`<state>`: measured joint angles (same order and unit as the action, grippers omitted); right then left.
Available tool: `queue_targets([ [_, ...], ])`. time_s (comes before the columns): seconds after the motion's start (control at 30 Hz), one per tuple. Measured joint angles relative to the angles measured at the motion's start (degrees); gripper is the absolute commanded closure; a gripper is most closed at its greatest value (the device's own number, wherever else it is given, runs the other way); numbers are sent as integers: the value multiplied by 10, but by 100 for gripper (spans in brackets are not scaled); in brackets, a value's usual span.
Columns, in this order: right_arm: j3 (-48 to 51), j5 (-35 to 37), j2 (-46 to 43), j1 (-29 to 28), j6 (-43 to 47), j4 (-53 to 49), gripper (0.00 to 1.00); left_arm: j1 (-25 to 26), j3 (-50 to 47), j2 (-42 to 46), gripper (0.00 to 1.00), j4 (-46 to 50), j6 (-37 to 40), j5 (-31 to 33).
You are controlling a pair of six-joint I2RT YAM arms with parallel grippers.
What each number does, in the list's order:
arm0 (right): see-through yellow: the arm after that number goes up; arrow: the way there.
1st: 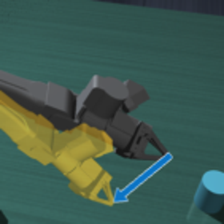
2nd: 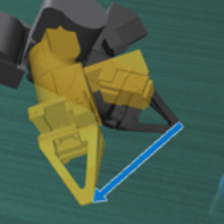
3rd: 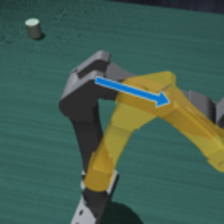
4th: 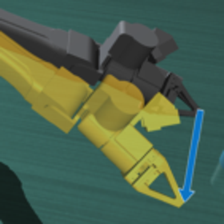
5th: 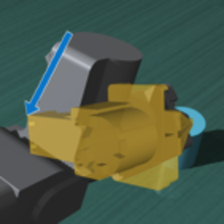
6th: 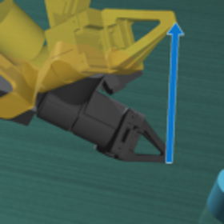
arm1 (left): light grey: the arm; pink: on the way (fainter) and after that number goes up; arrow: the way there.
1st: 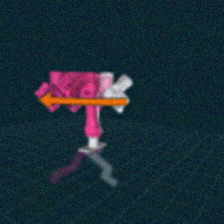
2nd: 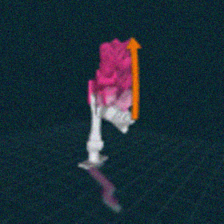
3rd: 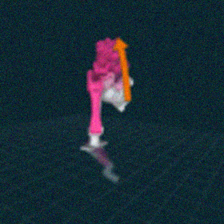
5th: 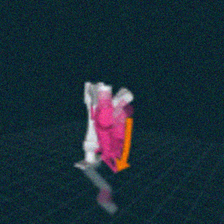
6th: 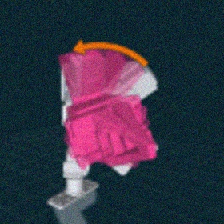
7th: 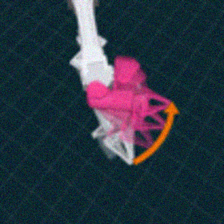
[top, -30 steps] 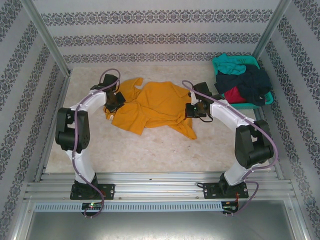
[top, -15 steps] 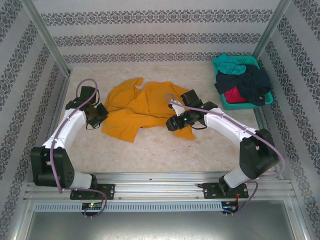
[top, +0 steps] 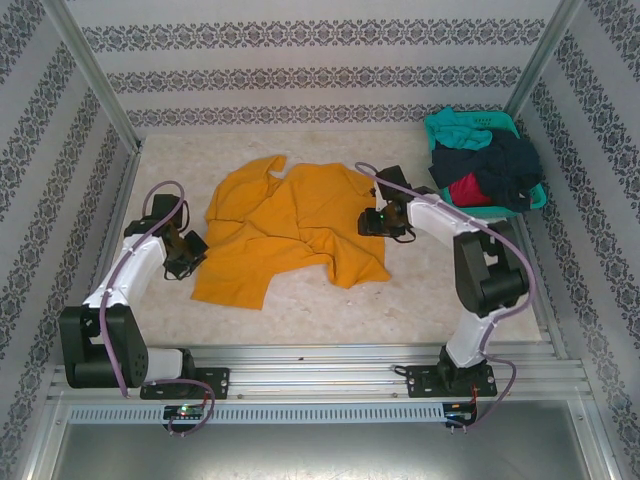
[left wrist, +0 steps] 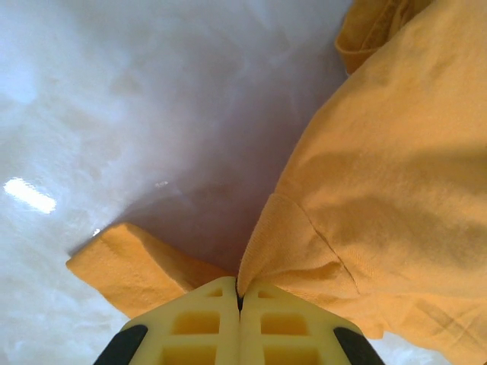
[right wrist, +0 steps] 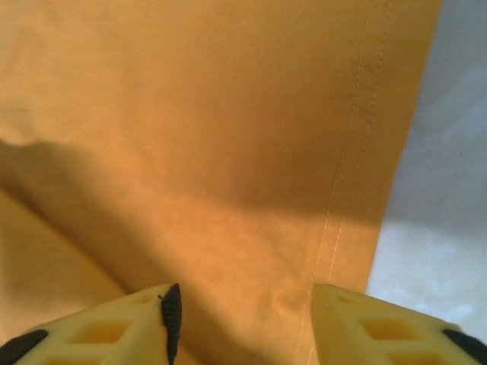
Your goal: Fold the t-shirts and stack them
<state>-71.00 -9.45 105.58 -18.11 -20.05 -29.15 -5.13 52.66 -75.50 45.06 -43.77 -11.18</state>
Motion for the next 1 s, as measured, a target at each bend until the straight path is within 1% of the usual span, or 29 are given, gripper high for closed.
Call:
queue_targets([
  [0.23, -65, 1, 94, 6, -69, -9, 68, -21, -1, 6, 100, 0, -4, -7],
  [0.4, -154, 16, 150, 19, -101, -27, 71, -38, -1, 6, 100, 12, -7, -16],
  [0.6, -296, 23, 240, 47, -104, -57, 70, -66, -1, 6, 100, 36, 5, -29],
  [0.67, -327, 22, 259, 53, -102, -59, 68, -67, -1, 5, 100, 41, 14, -35],
  [0.77, -340, 16, 264, 59, -96, -57, 64, -67, 0, 2, 100, 46, 22, -40],
  [0.83, -340, 12, 261, 61, -94, -47, 57, -68, 0, 0, 100, 49, 28, -40],
  [0.9, -313, 10, 242, 61, -90, -20, 45, -68, 0, -1, 100, 50, 33, -40],
  [0.93, -278, 11, 217, 61, -91, -1, 40, -68, 0, -2, 100, 50, 35, -40],
  [1.0, -195, 16, 150, 60, -97, 27, 35, -69, 0, -5, 100, 50, 38, -38],
])
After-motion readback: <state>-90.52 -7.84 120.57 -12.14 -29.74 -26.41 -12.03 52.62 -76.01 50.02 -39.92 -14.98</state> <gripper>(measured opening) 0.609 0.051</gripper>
